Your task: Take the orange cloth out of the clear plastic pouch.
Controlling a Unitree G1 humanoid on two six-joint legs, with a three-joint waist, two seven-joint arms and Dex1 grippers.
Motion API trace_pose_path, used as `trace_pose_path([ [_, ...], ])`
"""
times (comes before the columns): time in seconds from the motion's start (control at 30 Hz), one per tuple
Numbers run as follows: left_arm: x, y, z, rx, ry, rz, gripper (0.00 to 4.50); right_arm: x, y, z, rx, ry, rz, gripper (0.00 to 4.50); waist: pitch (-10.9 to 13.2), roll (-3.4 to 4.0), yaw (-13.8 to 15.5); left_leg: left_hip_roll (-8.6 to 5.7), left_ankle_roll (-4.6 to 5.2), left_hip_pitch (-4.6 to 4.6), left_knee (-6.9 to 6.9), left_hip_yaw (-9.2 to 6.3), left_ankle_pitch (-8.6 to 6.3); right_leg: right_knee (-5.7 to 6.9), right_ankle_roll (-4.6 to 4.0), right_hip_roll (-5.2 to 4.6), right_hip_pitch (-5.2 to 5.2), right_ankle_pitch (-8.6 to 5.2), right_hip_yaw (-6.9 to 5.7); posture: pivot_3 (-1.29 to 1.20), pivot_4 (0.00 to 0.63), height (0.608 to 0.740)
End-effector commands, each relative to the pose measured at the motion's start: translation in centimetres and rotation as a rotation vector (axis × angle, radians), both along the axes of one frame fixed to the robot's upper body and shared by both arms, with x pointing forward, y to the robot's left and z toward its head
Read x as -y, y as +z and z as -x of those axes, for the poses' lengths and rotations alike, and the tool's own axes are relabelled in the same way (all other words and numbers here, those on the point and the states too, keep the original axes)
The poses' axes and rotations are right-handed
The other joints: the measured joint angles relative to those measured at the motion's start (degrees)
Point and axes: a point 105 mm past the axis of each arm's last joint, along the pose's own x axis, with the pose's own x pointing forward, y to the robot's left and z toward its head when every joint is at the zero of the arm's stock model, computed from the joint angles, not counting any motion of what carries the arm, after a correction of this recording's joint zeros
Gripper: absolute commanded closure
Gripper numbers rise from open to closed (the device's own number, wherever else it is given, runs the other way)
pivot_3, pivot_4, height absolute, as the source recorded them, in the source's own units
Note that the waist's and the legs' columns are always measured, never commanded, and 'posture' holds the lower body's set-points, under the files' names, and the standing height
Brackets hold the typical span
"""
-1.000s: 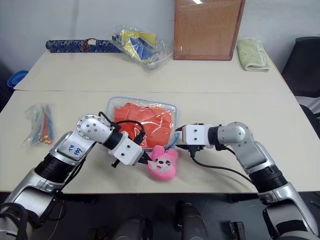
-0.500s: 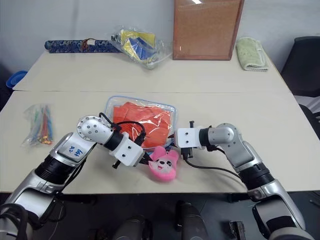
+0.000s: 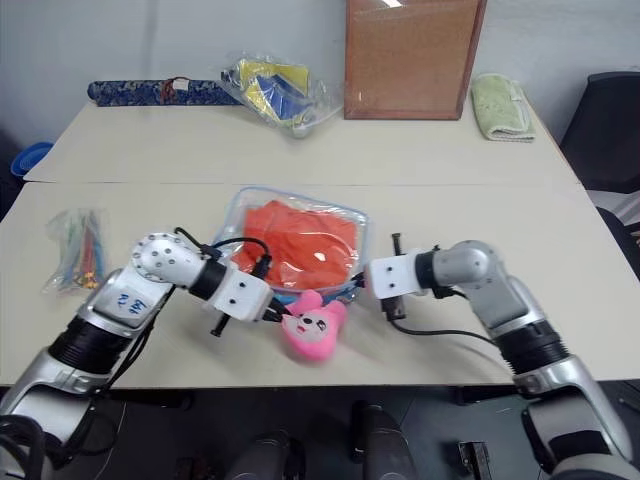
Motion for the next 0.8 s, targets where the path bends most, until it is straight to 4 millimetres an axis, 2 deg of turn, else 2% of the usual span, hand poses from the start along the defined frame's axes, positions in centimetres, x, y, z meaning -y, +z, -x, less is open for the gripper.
trace_pose_path([
  [0.03, -3.3, 2.3, -1.3, 0.008, 0.164, 0.049, 4.5, 2.4, 1.9, 0.6, 0.072, -0.001, -0.002, 4.47, 0.0, 0.0, 0.0, 0.01, -0.01, 0.01, 0.0, 0.0, 0.0, 0.0, 0.0, 0.01, 0.0, 0.0, 0.0, 0.0, 0.15, 0.74],
  [0.13, -6.8, 4.0, -2.5, -0.01, 0.336, 0.102, 4.5, 4.3, 2.5, 1.6, 0.127, 0.021, 0.03, 4.47, 0.0, 0.04, 0.0, 0.02, -0.02, 0.01, -0.02, 0.0, -0.01, 0.0, -0.02, 0.02, -0.01, -0.01, -0.02, 0.0, 0.15, 0.74],
  [0.2, -8.0, 4.6, -2.7, -0.016, 0.383, 0.12, 4.5, 4.9, 2.5, 2.1, 0.142, 0.044, 0.044, 4.47, 0.0, 0.04, 0.0, 0.02, -0.02, 0.01, -0.02, 0.01, -0.01, -0.01, -0.02, 0.02, -0.02, -0.01, -0.02, 0.0, 0.15, 0.74],
  [0.4, -13.1, 6.3, -3.0, -0.03, 0.578, 0.147, 4.5, 6.9, 2.5, 3.9, 0.131, 0.039, 0.032, 4.47, 0.0, 0.04, 0.0, 0.03, -0.06, 0.02, -0.02, 0.03, -0.01, 0.01, -0.03, 0.02, -0.02, -0.02, -0.02, 0.0, 0.15, 0.74],
  [0.53, -14.7, 5.9, -0.7, -0.115, 0.612, 0.107, 4.5, 7.1, 2.4, 4.9, 0.143, 0.047, 0.004, 4.47, 0.0, 0.08, -0.3, 0.05, -0.1, 0.02, -0.07, 0.11, -0.04, -0.02, -0.03, 0.04, -0.05, -0.02, 0.02, 0.0, 0.15, 0.74],
  [0.63, -16.8, 4.6, 2.2, -0.16, 0.677, 0.014, 4.5, 6.4, 2.7, 6.2, 0.15, 0.06, -0.057, 4.47, 0.1, 0.12, -0.6, 0.13, -0.18, 0.13, -0.13, 0.18, -0.08, 0.01, -0.1, 0.09, -0.06, -0.06, 0.08, 0.0, 0.15, 0.74],
  [0.73, -16.5, 3.6, 5.8, -0.269, 0.656, 0.006, 4.5, 6.1, 2.4, 7.1, 0.138, 0.068, -0.065, 4.47, 0.1, 0.14, -0.3, 0.32, -0.34, 0.14, -0.15, 0.16, -0.15, 0.06, -0.29, 0.21, -0.1, -0.18, 0.01, 0.0, 0.15, 0.74],
  [0.8, -16.1, 2.9, 6.8, -0.29, 0.658, 0.012, 4.5, 5.8, 2.3, 7.2, 0.127, 0.067, -0.078, 4.47, 0.1, 0.14, -0.1, 0.34, -0.37, 0.17, -0.11, 0.16, -0.16, 0.04, -0.33, 0.23, -0.1, -0.21, 0.01, 0.0, 0.15, 0.74],
])
